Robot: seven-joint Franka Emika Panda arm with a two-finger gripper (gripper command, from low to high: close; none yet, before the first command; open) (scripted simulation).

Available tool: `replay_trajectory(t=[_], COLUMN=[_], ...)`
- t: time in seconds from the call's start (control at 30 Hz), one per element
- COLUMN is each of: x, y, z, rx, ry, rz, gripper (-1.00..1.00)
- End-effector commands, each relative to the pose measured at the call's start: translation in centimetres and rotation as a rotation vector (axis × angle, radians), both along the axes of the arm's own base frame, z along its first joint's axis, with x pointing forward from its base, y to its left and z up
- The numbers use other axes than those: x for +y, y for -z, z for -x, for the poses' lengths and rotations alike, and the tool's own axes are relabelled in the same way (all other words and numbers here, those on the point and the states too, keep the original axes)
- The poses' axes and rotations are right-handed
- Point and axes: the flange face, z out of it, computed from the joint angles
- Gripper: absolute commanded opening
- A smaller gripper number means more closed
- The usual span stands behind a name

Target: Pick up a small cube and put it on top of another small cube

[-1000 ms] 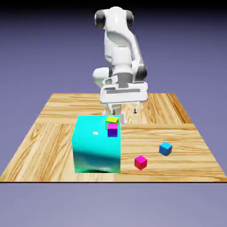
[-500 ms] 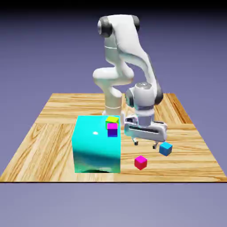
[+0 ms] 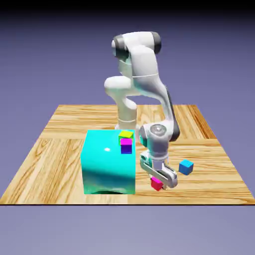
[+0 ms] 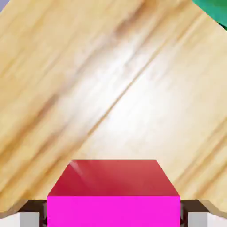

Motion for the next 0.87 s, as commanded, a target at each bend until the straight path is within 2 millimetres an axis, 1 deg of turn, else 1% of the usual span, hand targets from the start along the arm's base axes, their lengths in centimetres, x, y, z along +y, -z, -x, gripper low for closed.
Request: replay_trajectory(t=[0.0,0.07,0.1,0.17,0.27,0.37,0.43,0.5,0.6,0.7,0.73,0.77,0.83], x=[-0.1,-0.2,0.5,4.0,8.8,13.1,15.5,15.6,15.6,15.6,15.6,15.6,15.6], y=[-1.2,-3.7,-4.7,-5.8,-7.4,-8.8,-9.7,-9.7,-6.2,-2.7,-2.7,-2.7,-5.2], z=[0.0,0.0,0.3,1.9,4.9,8.4,11.0,11.1,11.0,11.5,11.5,11.5,11.1], rx=[0.001,0.001,0.001,0.001,0.000,-0.001,0.000,0.000,-0.001,0.000,0.000,0.000,-0.001], ry=[0.000,-0.001,-0.036,-0.208,-0.467,-0.727,-0.899,-0.906,-0.904,-0.906,-0.906,-0.906,-0.905], rz=[0.000,0.001,-0.001,-0.009,-0.013,-0.008,0.001,0.002,0.006,0.002,0.002,0.002,0.006], gripper=[-1.00,-1.00,-1.00,-1.00,-1.00,-1.00,-1.00,-1.00,-1.00,-1.00,1.00,1.00,1.00])
